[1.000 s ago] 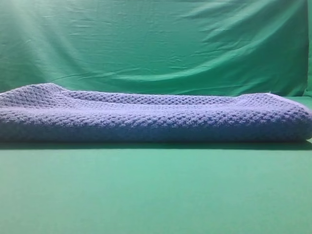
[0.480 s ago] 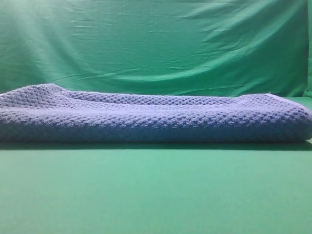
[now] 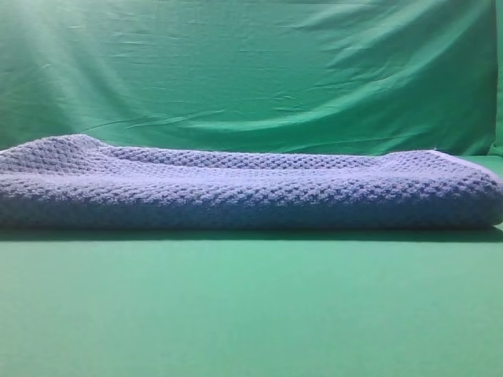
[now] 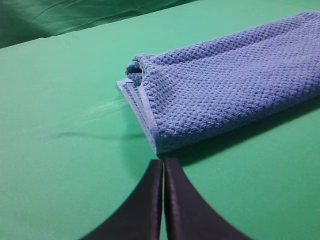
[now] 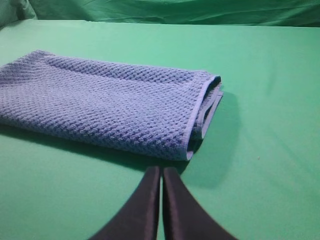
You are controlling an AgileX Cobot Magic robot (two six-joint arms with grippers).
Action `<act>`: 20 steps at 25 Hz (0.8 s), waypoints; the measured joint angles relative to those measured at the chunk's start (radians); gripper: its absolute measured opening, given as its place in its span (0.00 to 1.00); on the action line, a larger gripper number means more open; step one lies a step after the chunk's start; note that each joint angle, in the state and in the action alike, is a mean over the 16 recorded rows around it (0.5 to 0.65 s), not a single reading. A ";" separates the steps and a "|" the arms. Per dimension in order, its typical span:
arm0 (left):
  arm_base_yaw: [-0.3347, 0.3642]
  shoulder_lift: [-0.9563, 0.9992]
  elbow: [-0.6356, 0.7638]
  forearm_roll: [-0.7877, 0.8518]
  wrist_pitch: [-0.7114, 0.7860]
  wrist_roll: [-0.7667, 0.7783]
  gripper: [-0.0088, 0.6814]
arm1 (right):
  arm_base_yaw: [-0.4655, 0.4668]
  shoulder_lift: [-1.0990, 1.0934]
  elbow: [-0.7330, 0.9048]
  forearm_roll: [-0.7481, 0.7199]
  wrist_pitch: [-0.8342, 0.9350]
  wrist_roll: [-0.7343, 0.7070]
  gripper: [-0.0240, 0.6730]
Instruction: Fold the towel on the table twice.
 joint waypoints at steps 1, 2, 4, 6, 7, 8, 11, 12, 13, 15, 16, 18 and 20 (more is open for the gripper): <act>0.000 0.000 0.000 0.000 0.000 0.003 0.01 | 0.000 0.000 0.000 0.000 0.000 0.000 0.03; 0.000 0.000 0.000 0.000 0.001 0.005 0.01 | 0.000 0.000 0.000 0.000 0.000 0.000 0.03; 0.000 0.000 0.000 0.000 0.001 0.008 0.01 | 0.000 0.000 0.000 0.000 0.000 0.000 0.03; 0.002 0.000 0.000 0.000 0.001 0.009 0.01 | -0.001 0.000 0.000 0.000 0.000 0.000 0.03; 0.004 0.000 0.000 0.000 0.001 0.009 0.01 | -0.002 0.000 0.000 0.000 0.000 0.000 0.03; 0.008 0.000 0.000 0.000 0.001 0.009 0.01 | -0.004 0.000 0.000 0.000 0.000 0.000 0.03; 0.029 0.000 0.000 0.000 0.001 0.009 0.01 | -0.021 0.000 0.000 0.001 0.000 0.000 0.03; 0.039 0.000 0.000 0.000 0.001 0.009 0.01 | -0.031 0.000 0.000 0.001 0.000 0.000 0.03; 0.051 0.000 0.000 0.000 0.001 0.009 0.01 | -0.042 0.000 0.000 0.001 0.000 0.000 0.03; 0.078 0.001 0.000 0.000 0.001 0.009 0.01 | -0.069 0.000 0.000 0.002 0.000 0.000 0.03; 0.093 0.001 0.000 0.000 0.001 0.009 0.01 | -0.083 0.000 0.000 0.002 0.000 0.000 0.03; 0.126 0.001 0.000 0.000 0.001 0.009 0.01 | -0.113 0.000 0.000 0.002 0.000 0.000 0.03; 0.160 0.001 0.000 0.000 0.001 0.009 0.01 | -0.143 0.000 0.000 0.003 0.000 0.000 0.03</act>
